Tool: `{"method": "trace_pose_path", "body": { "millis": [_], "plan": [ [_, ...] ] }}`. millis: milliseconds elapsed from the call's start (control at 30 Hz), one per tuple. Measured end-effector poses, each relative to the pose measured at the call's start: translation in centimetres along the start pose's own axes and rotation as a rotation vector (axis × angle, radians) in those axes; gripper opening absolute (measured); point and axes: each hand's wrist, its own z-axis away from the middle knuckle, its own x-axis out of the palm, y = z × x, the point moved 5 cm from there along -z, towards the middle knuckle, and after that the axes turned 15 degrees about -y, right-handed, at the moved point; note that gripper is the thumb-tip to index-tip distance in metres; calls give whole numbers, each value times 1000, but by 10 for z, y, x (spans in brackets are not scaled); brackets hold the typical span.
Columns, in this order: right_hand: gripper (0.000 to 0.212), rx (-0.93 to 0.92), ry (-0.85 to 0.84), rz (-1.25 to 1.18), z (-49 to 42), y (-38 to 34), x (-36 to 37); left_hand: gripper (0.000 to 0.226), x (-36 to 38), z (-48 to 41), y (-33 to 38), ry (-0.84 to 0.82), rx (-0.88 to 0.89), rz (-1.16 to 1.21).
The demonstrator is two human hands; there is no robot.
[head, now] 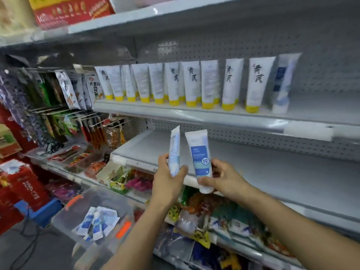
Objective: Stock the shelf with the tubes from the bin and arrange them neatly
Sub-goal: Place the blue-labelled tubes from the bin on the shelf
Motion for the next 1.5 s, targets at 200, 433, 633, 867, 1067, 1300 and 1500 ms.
{"method": "trace_pose_path", "body": {
  "millis": [200,433,633,867,1067,1300,1500],
  "plan": [
    [35,-51,149,119,86,-16,-107,50,103,3,76,-50,52,76],
    [37,-133,312,164,132,-47,-203,44,168,-7,159,-151,227,124],
    [41,-177,534,181,121,-73,-270,62,181,-38,192,-141,339,67],
    [39,19,681,308,73,-65,-333,72,188,-69,200,-120,439,78],
    [44,73,685,318,39,-44,-353,71,194,-87,196,-129,499,50],
    [51,75,686,337,19,-38,-368,72,193,-98,190,-125,506,38],
    [52,101,682,340,15,-33,-372,72,193,-97,189,-116,495,21]
  ]
}}
